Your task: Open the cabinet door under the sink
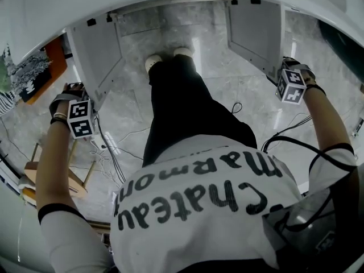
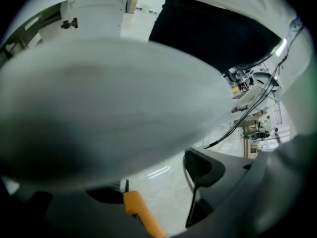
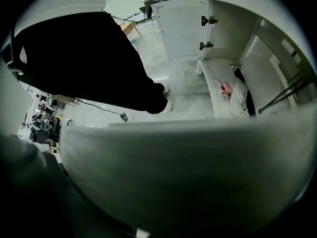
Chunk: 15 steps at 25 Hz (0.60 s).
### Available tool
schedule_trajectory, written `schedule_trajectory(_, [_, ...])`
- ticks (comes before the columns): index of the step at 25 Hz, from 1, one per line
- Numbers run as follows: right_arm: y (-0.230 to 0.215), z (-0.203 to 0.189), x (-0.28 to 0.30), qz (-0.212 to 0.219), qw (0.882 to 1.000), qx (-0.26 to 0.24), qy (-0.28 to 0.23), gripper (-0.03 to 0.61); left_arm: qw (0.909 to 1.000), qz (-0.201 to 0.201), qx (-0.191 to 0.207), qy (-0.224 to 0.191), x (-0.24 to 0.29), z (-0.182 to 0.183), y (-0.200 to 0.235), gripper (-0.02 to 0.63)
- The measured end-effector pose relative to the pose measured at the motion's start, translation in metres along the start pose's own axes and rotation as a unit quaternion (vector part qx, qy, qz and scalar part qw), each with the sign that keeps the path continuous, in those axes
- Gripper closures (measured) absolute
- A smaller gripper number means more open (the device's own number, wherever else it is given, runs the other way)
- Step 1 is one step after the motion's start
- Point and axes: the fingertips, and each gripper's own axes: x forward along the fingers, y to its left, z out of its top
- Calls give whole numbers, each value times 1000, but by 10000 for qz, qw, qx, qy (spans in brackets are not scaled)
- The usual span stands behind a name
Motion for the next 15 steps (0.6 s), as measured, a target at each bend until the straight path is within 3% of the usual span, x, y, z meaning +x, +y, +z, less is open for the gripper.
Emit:
schedule_trajectory(3, [-2,-3,-3,-52,9998,115,180,422,9992,210,-351,-41,-5,0,7,259])
schedule_trajectory(6, [-4,-7,-9,-80,9991,243,325,445,9981,398,-459,-78,-12,-2,15,259])
schedule_trajectory(9, [-15,-9,-22,-331,9958,778,343,447,9956,639,-676,-100,-24,-8,26,259])
schedule_trajectory(10, [-21,-9,-27,-490,9931,1004,349,458,9939,751,-794,-111,-30,-10,32,259])
schedule_trajectory(12, [-32,-10,-35,-815,9872,1301,442,545,9908,896,-1016,-39,-39,-17,44,259])
schedule_trajectory(15, [-36,-16,-42,-988,9780,1665,780,560,9873,995,-1223,184,-46,-31,51,264])
